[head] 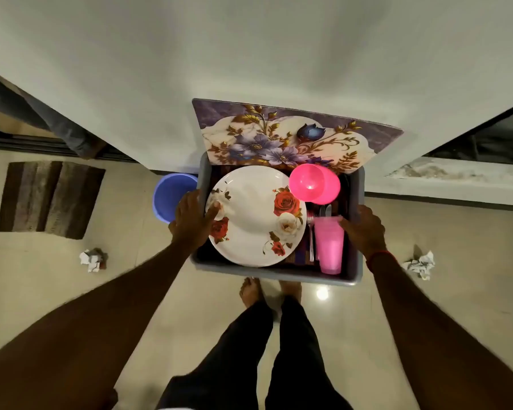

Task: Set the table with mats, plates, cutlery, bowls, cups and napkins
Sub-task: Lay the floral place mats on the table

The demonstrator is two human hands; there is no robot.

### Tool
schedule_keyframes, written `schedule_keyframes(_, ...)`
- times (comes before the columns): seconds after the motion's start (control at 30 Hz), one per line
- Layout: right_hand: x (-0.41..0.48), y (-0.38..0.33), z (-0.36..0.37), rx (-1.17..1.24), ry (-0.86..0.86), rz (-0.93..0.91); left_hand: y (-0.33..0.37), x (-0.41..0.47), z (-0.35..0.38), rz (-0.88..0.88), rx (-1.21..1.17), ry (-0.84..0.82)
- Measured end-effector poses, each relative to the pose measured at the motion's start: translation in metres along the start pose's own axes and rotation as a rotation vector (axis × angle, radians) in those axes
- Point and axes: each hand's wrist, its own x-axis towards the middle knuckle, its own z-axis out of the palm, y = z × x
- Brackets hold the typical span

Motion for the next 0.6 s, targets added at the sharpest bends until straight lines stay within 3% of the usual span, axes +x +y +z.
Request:
schedule_keyframes(0.23, 0.035, -0.011, 0.016, 0.297, 0.066, 0.112, -0.011, 0.037, 0.029, -0.123, -0.214, -0.024)
schedule_keyframes(0.33, 0.048, -0.011, 0.014, 0.279, 0.062, 0.180, -0.015, 0.045, 0.039, -0.173, -0.311, -0.043)
schedule_keyframes(0.47, 0.062, -0.016, 0.008, 0.230, 0.063, 0.236, -0.018, 0.053, 0.053, -0.242, -0.265, 0.019)
schedule_keyframes(0.6, 0.067, -0.020, 0.003, 0.078, 0.087, 0.243, -0.014, 0.067, 0.054, -0.418, -0.256, -0.011)
